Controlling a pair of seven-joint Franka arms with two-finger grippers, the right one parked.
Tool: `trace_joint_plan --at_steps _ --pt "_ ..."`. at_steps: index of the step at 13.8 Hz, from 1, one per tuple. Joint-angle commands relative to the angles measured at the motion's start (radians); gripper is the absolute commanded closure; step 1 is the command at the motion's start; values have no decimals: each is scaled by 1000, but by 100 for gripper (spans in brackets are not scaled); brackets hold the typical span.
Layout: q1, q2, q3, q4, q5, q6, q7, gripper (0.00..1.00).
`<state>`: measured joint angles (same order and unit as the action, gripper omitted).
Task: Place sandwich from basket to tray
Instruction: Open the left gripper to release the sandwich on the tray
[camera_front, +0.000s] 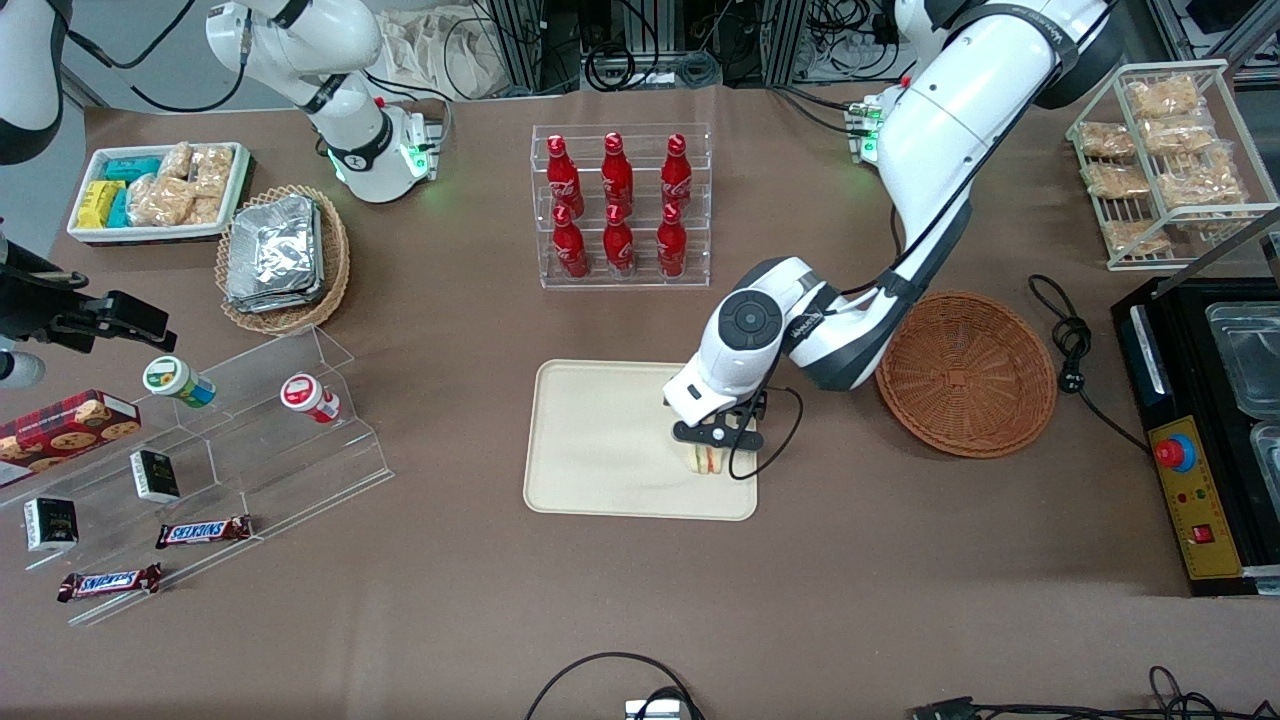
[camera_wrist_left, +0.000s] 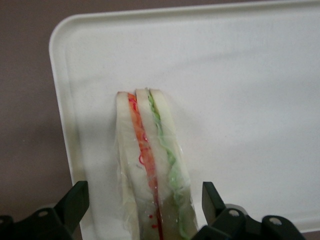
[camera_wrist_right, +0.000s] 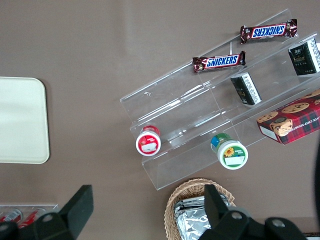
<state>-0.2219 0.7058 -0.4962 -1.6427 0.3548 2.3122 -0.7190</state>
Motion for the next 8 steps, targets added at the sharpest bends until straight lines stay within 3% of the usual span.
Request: trace_joint_plan --at_steps 1,5,8 --pt "-8 -17 4 81 35 -106 -88 0" --pt "-8 -41 4 280 64 -387 -122 0" --pt "30 -123 21 290 89 -439 -162 0"
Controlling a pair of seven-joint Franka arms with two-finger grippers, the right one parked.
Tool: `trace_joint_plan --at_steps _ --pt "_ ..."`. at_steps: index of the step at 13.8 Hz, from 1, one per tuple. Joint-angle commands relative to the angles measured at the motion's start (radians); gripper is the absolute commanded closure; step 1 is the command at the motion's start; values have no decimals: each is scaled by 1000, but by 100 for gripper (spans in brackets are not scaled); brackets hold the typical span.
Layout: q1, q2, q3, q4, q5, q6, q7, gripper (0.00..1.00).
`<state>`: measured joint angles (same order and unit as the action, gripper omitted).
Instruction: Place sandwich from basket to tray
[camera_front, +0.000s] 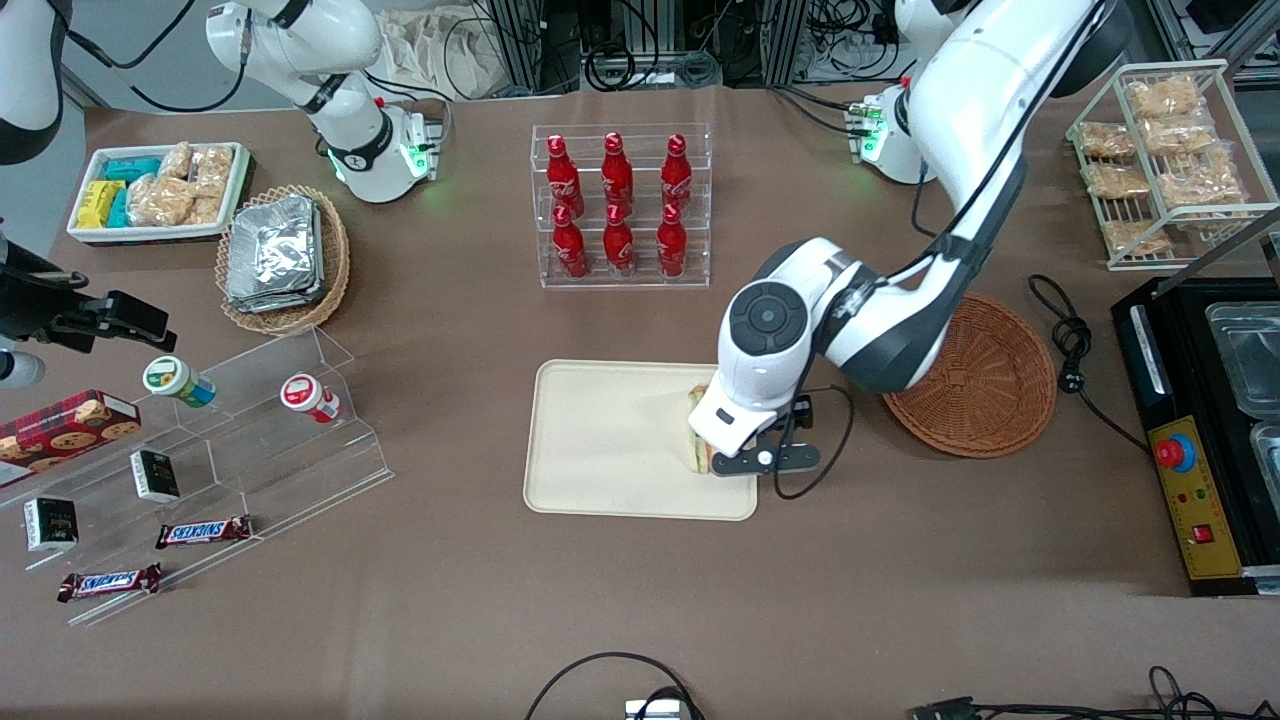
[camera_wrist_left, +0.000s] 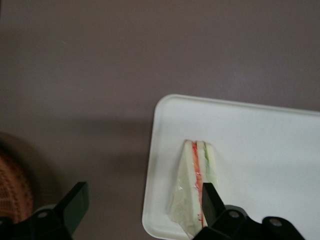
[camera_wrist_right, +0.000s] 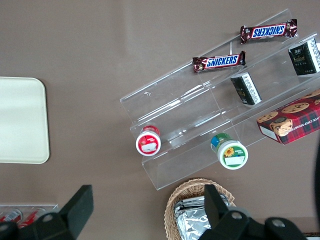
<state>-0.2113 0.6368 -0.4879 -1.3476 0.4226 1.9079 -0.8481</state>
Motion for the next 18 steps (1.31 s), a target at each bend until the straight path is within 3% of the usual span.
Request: trace_joint_plan --at_steps 1,9,15,18 --pt "21 -72 23 -4 21 -50 -32 0" --pt "23 -150 156 -5 -4 -92 44 0" --pt "41 -230 308 -7 -172 -154 300 0" --pt "116 -276 308 -18 -225 -188 424 0"
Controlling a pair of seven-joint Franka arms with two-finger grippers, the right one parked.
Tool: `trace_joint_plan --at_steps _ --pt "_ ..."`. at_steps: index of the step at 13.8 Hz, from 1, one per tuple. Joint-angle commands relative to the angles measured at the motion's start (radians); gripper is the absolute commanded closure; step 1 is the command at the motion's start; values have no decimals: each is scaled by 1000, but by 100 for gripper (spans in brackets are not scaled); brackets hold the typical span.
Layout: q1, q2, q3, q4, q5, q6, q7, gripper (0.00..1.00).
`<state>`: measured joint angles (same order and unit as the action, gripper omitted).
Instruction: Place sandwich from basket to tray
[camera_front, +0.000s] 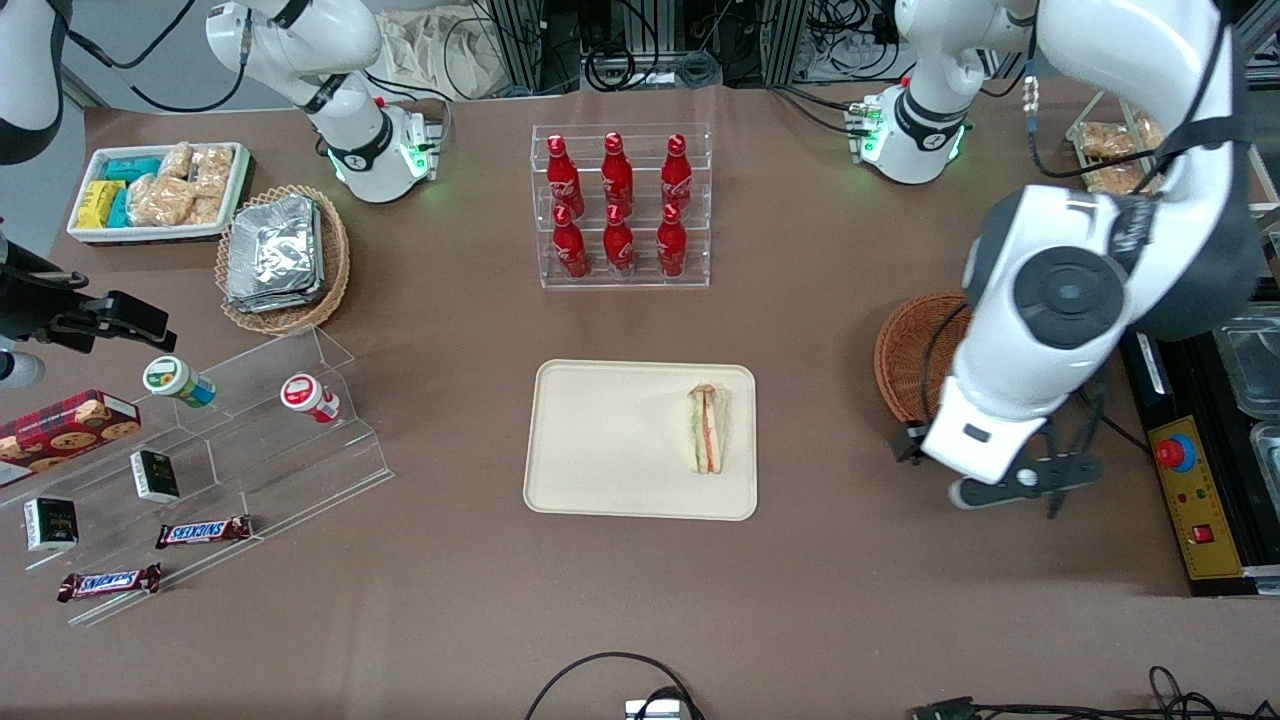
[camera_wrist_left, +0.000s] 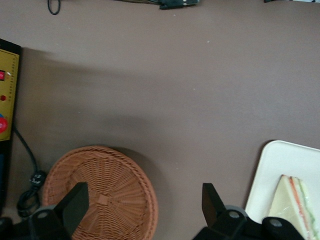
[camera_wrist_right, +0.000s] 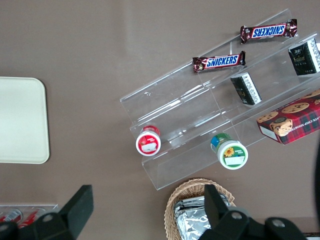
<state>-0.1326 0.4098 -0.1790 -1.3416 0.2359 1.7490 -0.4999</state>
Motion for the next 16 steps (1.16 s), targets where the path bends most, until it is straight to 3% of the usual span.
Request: trace_joint_plan --at_steps 1,7,14,16 --pt "54 -66 0 -24 -55 -49 121 0" --pt "117 -270 52 -177 -167 -75 309 0" --pt "159 -426 62 -235 -181 -177 397 0" --pt "186 -451 58 -238 -223 -184 396 0"
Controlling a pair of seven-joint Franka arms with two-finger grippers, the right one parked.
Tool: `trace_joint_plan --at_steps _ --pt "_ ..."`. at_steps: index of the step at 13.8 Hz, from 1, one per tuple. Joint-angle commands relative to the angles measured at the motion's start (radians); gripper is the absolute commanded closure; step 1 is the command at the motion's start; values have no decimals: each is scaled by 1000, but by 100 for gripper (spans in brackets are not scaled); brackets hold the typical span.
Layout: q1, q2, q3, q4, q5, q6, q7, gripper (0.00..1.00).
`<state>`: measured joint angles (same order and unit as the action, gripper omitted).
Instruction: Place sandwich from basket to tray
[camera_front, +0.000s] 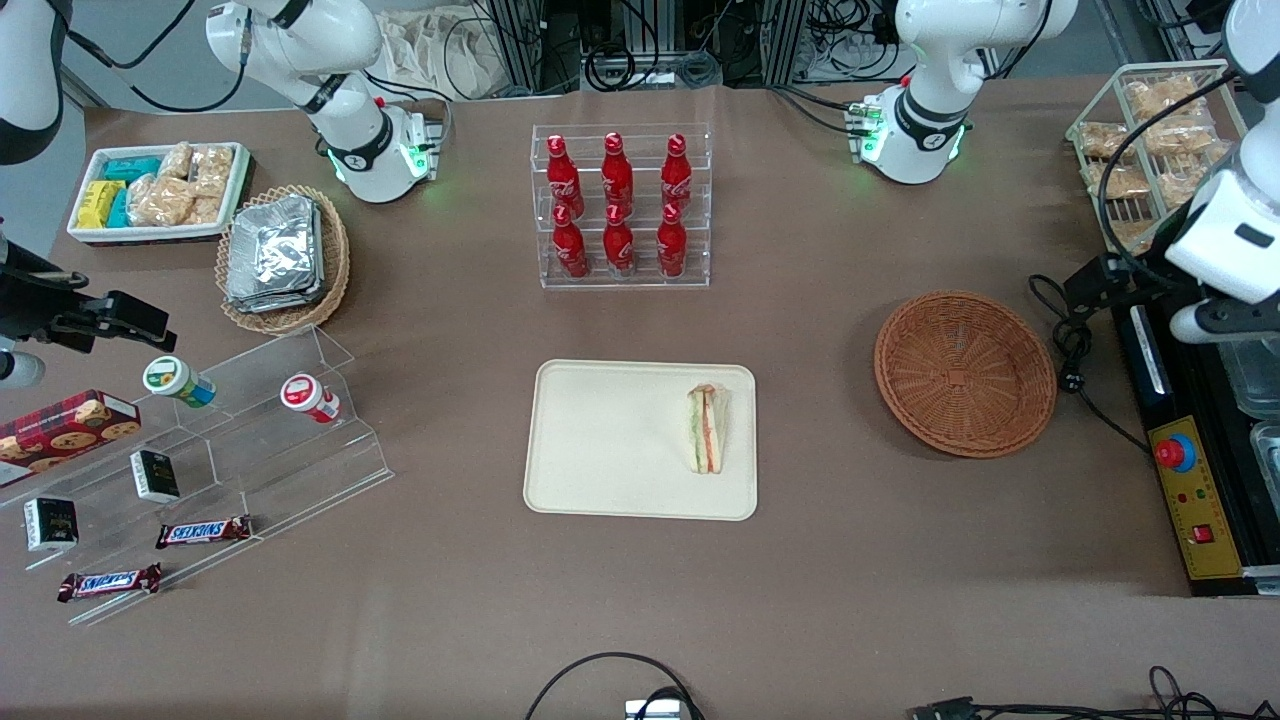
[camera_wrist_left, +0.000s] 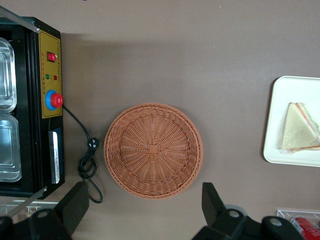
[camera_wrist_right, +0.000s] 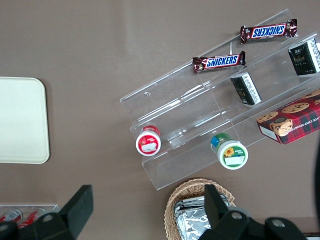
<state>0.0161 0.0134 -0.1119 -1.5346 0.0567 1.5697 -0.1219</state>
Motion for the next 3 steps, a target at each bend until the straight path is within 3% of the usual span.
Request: trace_joint_plan --at_steps 1,3 --pt "47 -58 -9 -44 -52 -14 18 0" --pt "47 -61 -12 -44 -54 -19 18 0"
